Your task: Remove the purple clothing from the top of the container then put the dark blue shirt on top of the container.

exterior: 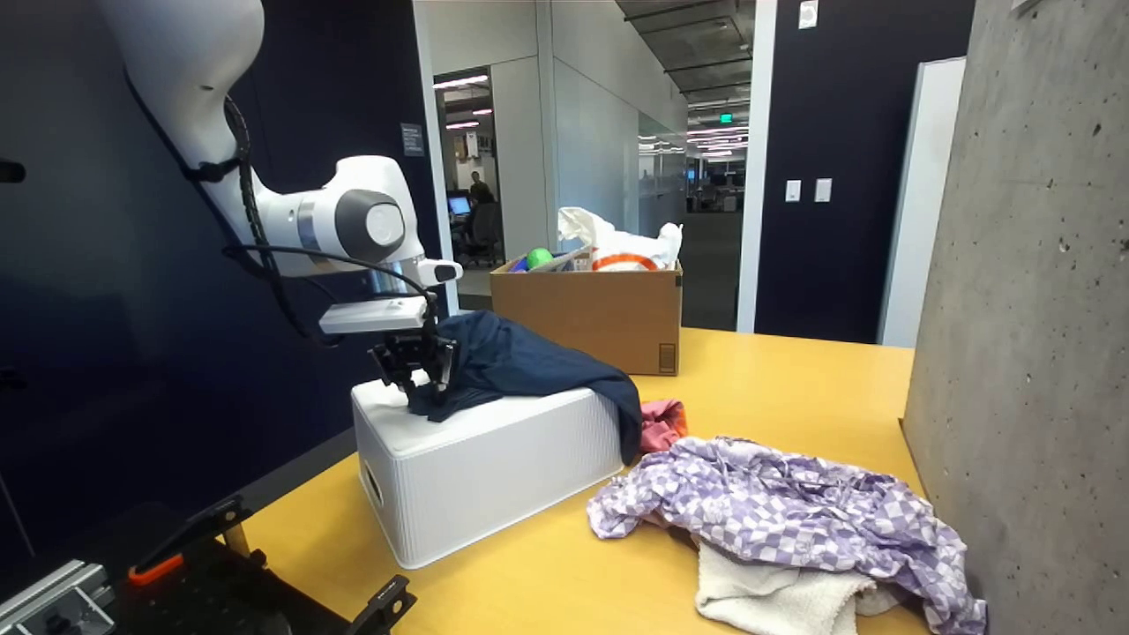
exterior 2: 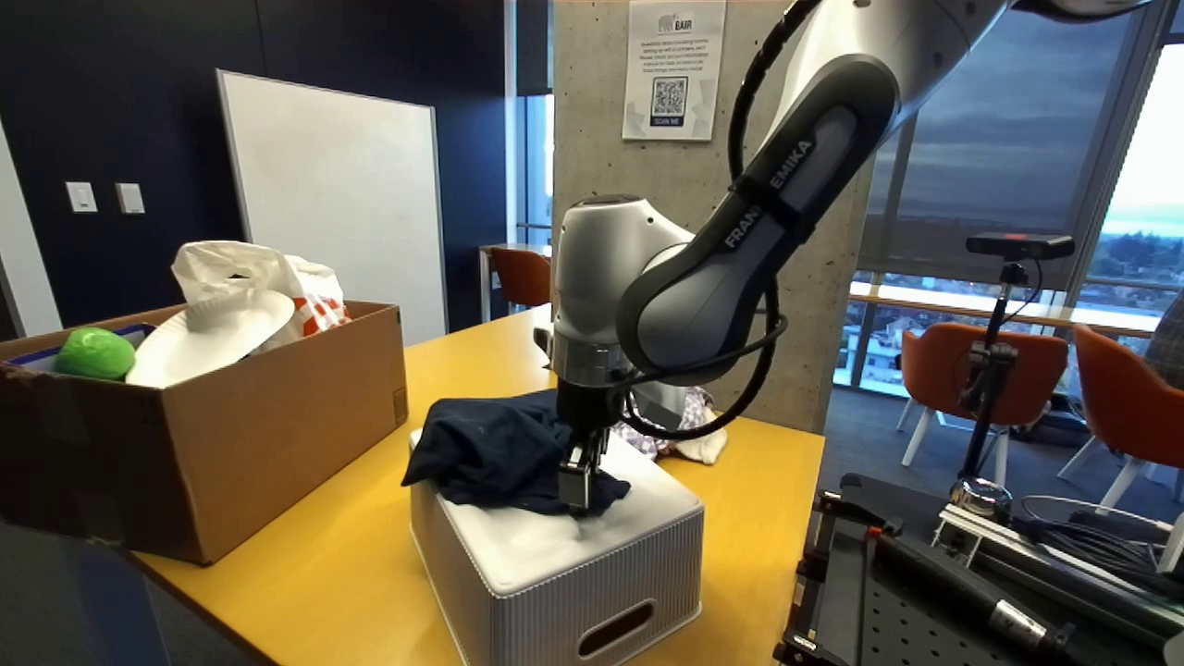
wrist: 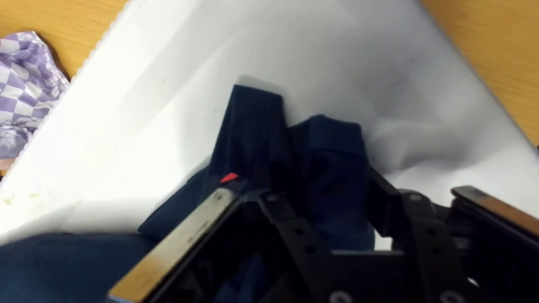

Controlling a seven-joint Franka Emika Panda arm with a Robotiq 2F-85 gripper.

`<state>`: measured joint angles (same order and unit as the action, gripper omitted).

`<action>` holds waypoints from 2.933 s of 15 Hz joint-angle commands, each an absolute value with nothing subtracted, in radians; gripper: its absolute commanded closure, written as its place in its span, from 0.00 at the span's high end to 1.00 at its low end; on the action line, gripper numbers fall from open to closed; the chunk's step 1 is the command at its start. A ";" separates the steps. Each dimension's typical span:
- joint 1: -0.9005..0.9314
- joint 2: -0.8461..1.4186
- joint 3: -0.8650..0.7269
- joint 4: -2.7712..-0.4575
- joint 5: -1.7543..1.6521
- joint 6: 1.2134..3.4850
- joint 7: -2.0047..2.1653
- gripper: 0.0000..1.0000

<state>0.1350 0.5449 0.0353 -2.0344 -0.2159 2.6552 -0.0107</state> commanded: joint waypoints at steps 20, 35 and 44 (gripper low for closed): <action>0.204 0.131 0.235 -2.134 0.055 2.428 -0.123 0.02; 0.144 0.194 0.184 -2.145 0.037 2.413 -0.119 1.00; 0.047 0.232 0.082 -2.195 0.005 2.422 -0.149 1.00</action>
